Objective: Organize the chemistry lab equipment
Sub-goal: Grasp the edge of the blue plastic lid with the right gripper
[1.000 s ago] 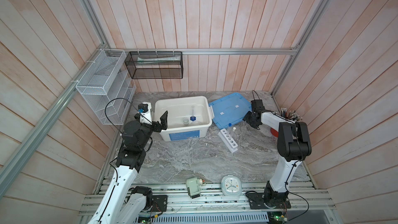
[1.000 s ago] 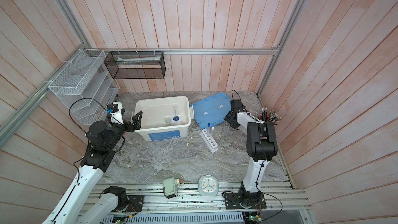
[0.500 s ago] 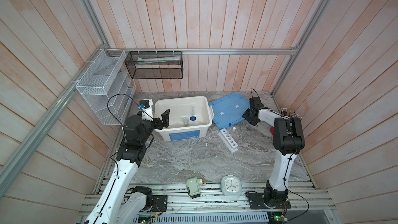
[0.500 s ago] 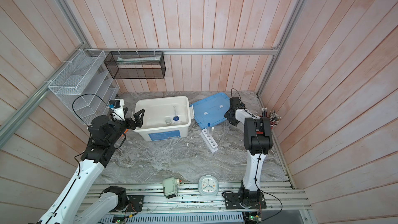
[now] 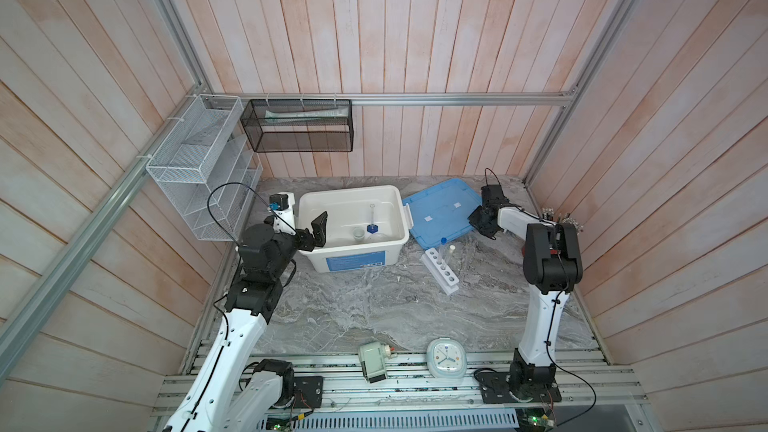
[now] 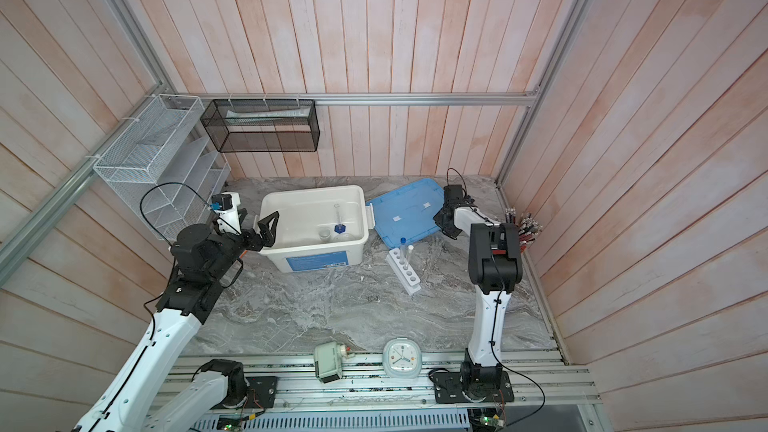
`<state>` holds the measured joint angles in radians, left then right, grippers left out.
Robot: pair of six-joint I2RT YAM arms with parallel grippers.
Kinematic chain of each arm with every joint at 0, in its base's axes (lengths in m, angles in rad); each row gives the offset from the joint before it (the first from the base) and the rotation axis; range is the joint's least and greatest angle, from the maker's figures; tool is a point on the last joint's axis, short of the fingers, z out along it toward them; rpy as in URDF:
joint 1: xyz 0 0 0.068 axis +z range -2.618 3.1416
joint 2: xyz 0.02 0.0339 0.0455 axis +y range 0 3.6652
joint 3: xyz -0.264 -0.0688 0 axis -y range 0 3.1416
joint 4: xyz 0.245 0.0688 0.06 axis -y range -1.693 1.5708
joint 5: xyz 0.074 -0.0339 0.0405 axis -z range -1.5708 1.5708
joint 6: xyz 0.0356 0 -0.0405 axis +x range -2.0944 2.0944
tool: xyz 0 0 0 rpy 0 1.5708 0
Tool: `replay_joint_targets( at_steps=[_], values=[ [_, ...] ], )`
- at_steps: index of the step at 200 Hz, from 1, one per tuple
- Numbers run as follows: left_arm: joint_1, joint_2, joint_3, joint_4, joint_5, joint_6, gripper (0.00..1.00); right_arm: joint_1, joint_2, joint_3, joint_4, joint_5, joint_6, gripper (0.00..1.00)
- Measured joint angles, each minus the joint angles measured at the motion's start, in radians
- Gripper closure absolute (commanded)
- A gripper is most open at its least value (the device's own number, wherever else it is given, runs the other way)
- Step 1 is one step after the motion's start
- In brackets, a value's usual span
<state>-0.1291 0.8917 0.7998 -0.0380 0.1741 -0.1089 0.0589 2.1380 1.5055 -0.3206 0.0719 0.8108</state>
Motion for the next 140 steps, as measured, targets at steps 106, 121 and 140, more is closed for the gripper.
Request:
replay_joint_targets(
  at_steps=[106,121,140],
  values=[
    [0.000,-0.001,0.000,0.000,0.002,0.000,0.00,0.010,-0.042,-0.082,0.098,-0.040,0.238,0.88],
    [0.000,-0.001,0.000,0.000,0.002,0.000,0.00,0.013,-0.042,-0.084,0.109,-0.048,0.264,0.88],
    [0.000,-0.001,0.000,0.000,0.002,0.000,0.00,0.019,-0.042,-0.088,0.124,-0.051,0.294,0.89]
  ],
)
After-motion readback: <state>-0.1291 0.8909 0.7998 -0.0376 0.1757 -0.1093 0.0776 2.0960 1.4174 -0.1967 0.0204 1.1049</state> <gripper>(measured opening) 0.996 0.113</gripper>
